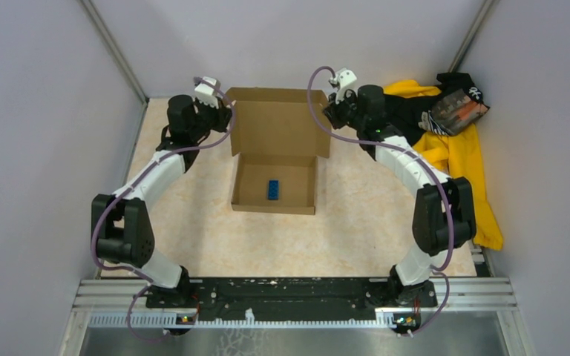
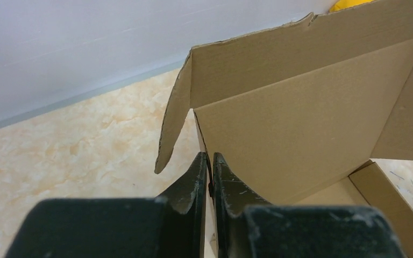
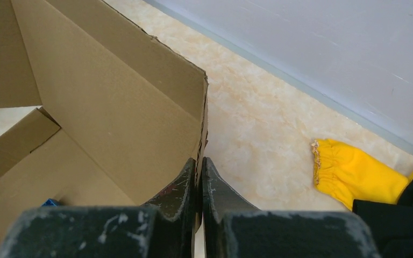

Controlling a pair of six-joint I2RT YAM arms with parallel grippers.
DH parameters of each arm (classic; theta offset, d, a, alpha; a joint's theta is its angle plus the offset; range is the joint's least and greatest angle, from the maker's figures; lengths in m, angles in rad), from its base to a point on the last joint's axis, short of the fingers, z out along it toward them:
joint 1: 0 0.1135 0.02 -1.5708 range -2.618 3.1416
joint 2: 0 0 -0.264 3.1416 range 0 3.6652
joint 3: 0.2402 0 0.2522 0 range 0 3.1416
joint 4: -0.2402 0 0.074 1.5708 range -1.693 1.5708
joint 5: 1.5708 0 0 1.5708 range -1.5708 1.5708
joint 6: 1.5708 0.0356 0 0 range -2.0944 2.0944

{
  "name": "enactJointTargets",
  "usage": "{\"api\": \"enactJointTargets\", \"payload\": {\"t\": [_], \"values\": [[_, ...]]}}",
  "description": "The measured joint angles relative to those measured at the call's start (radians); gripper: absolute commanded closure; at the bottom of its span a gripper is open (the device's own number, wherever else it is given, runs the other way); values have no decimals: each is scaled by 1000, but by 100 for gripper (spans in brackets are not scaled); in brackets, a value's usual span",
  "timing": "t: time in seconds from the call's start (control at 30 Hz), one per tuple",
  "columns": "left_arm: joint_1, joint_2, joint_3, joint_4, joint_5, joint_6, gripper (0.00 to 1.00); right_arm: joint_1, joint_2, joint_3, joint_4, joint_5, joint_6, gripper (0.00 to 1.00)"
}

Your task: Fold the paper box

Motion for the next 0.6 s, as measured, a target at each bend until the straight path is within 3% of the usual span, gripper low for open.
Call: {"api": "enactJointTargets", "payload": {"t": [0.3, 0.6], "values": [[-55, -32, -11, -39, -103, 20, 89, 81, -17, 18, -56, 203, 13, 100], [-93, -159, -124, -58, -163, 19, 89, 206, -65, -9, -95, 489, 63, 100]]}}
